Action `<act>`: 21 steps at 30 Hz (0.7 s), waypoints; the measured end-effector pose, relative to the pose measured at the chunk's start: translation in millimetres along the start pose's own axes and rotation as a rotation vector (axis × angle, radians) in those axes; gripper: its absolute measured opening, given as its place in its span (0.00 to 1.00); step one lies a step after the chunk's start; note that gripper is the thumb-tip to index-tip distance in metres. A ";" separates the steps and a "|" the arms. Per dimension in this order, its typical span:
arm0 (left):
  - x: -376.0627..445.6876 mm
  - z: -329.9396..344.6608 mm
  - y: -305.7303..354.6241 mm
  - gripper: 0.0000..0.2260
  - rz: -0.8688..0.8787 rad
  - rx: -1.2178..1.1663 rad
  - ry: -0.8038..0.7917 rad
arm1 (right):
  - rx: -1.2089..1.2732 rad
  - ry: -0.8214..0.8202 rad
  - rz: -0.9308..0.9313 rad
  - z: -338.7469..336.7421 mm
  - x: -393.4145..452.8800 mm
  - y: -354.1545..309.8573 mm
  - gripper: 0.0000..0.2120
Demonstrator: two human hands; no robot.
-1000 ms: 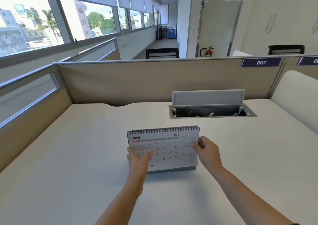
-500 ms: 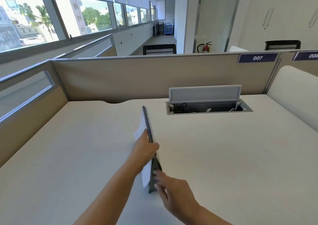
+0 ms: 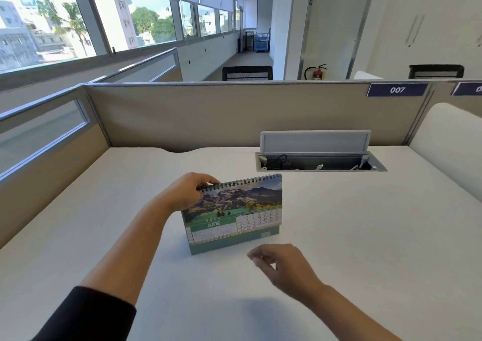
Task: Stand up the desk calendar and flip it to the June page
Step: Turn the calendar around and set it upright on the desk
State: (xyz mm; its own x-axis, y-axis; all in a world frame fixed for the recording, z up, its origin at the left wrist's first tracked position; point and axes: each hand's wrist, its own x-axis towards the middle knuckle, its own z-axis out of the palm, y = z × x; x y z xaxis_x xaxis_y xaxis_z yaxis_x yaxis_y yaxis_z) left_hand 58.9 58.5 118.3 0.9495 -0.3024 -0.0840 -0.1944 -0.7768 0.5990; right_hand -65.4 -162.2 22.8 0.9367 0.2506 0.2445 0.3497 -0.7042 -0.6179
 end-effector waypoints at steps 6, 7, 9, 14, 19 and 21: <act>7.1 10.9 -11.2 0.24 0.050 0.163 0.152 | 0.081 0.052 0.193 -17.0 9.4 20.5 0.07; 5.8 14.0 -12.8 0.24 0.062 0.200 0.181 | 0.098 0.052 0.238 -18.5 10.8 24.8 0.07; 0.6 18.8 -17.4 0.24 0.111 0.250 0.285 | 0.131 0.065 0.339 -20.5 13.0 35.0 0.07; -29.5 52.6 -46.0 0.23 0.041 -0.314 0.832 | 0.184 0.135 0.542 -24.3 15.0 66.8 0.09; -43.8 111.4 -77.4 0.21 -0.339 -0.762 0.538 | 0.238 0.098 0.658 -18.2 21.6 85.0 0.14; -44.7 123.5 -83.4 0.17 -0.377 -0.778 0.438 | 0.266 0.064 0.670 -11.9 26.3 84.9 0.16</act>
State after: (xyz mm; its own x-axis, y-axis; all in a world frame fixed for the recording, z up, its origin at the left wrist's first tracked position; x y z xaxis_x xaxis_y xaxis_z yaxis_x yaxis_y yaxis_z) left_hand 2.3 68.6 -26.2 0.9542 0.2471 -0.1689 0.2099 -0.1501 0.9661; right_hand -11.2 -223.2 -14.4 0.9513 -0.2236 -0.2124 -0.2995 -0.5054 -0.8092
